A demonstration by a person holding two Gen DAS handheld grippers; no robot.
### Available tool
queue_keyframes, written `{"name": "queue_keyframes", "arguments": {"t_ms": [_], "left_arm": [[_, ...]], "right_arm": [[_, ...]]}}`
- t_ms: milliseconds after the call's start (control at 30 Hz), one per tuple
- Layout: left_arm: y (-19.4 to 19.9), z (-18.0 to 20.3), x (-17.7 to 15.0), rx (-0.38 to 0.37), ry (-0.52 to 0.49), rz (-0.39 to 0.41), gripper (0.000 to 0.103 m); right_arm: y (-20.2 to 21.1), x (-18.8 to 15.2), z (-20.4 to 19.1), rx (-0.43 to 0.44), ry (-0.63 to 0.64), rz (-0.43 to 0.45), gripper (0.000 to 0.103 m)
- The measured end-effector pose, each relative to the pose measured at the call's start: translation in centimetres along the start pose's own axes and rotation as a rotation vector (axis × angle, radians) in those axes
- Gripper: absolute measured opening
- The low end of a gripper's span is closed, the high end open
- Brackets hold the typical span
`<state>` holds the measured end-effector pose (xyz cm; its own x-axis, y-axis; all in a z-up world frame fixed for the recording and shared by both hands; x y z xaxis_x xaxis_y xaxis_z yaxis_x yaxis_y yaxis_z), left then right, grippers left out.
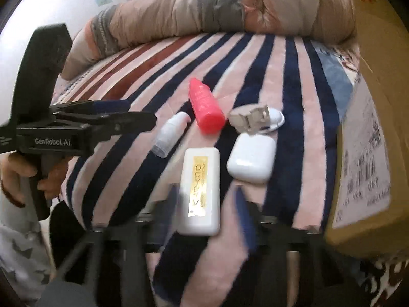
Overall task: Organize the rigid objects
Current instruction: 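Grasp the white KATO-KATO tube with the right tool while the left tool grasps the clear dropper bottle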
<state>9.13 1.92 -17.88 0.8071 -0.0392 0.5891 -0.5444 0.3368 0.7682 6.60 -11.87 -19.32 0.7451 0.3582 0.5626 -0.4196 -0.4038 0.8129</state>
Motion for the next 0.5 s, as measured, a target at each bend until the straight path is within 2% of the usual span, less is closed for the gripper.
{"name": "queue_keyframes", "arguments": {"t_ms": [67,100,133,167,233,300,433,467,500], "left_arm": [[-0.3,0.3,0.0,0.010,-0.002,-0.001,0.090],[-0.4,0.5,-0.1,0.015,-0.007,0.000,0.090],[-0.5,0.7,-0.2,0.024,-0.013,-0.001,0.090],[-0.6,0.8,-0.2,0.034,-0.018,-0.004,0.090],[-0.7,0.9,-0.4,0.051,-0.028,-0.008,0.085],[-0.7,1.1,-0.6,0.039,-0.033,-0.013,0.073],[-1.4,1.7,-0.8,0.026,-0.040,-0.028,0.069],[-1.8,1.9,-0.8,0.030,-0.040,-0.032,0.067],[-2.3,2.1,-0.8,0.039,-0.038,-0.038,0.061]], "right_arm": [[-1.1,-0.1,-0.4,0.018,0.005,-0.022,0.057],[-1.7,-0.3,-0.6,0.005,0.015,-0.022,0.051],[-2.0,-0.4,-0.7,-0.028,0.036,-0.007,0.037],[-2.1,-0.4,-0.8,-0.069,0.063,0.008,0.031],[-1.6,-0.4,-1.2,-0.101,0.097,0.030,0.031],[0.7,-0.1,-1.9,-0.098,0.117,0.075,0.031],[8.8,2.3,-3.3,-0.032,0.146,0.216,0.031],[11.3,3.2,-3.1,-0.042,0.147,0.269,0.031],[13.2,3.9,-2.3,-0.067,0.143,0.307,0.031]]}}
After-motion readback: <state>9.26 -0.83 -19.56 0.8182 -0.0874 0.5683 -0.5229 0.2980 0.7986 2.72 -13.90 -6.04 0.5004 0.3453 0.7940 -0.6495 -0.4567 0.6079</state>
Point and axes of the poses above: each gripper's, at about its wrist camera, not at the fingertips, and y roughly against the way its jaws point, z to its right, x to its top, the point moved 4 cm from there along -y, roughly the way its jaws point, and after that the axes turned 3 degrees about -x, right-handed, at the moved point
